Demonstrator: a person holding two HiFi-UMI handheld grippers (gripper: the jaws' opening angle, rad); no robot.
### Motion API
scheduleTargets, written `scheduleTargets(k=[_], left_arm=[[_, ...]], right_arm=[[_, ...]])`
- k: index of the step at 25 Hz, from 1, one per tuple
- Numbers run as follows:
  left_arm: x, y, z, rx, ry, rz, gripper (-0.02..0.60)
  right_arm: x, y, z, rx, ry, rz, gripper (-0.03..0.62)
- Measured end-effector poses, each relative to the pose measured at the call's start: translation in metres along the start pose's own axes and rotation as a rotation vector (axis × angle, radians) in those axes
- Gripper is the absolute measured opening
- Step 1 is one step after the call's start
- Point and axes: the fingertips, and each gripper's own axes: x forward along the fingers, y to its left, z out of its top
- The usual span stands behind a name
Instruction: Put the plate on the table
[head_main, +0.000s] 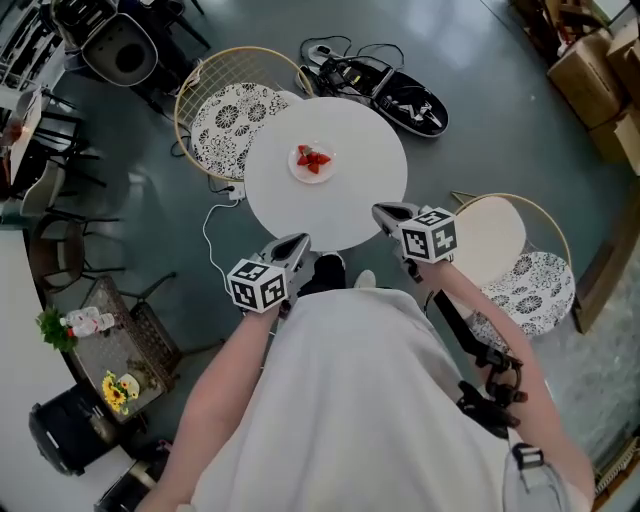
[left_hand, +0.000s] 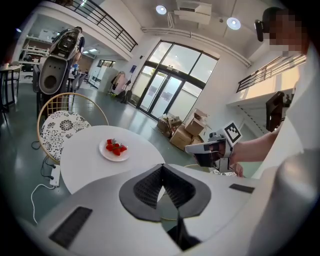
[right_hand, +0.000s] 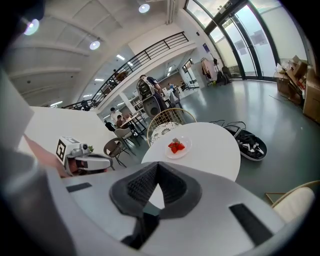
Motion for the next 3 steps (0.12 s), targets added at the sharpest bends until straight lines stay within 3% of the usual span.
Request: scheduleTargets(k=[3], left_arm=[[0.0020,-0.0110,-0.0060,-0.007,0.004,-0.011,0.005]], right_arm=[[-0.0109,-0.0018,-0.0058,-0.004,0.010,-0.005,0.003]])
